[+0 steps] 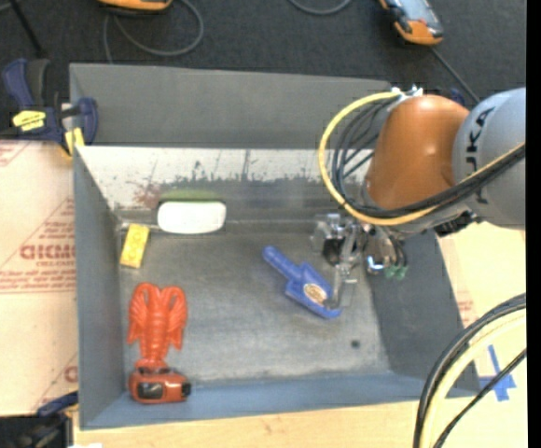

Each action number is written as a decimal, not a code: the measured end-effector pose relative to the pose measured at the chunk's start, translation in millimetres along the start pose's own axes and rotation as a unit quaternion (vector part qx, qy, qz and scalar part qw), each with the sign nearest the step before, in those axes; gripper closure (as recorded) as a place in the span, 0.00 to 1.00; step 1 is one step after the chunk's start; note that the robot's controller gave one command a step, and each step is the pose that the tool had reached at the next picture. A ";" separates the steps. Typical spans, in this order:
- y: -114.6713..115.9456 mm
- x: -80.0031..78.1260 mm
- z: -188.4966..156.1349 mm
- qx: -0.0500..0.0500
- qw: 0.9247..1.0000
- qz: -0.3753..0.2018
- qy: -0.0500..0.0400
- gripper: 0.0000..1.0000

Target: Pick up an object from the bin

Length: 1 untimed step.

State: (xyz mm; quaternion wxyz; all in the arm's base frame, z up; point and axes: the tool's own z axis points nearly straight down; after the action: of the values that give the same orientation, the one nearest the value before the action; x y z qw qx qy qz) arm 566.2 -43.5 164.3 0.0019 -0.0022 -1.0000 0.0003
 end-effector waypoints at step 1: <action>0.0 -1.4 -4.7 0.000 1.000 0.000 -0.004 0.00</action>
Offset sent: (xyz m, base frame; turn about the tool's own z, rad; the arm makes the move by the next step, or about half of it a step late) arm 0.0253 0.0179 -0.0833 0.0681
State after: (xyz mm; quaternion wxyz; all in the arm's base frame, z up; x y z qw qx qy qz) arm 567.6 -43.6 169.0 -0.0019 -0.0018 -1.0000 0.0006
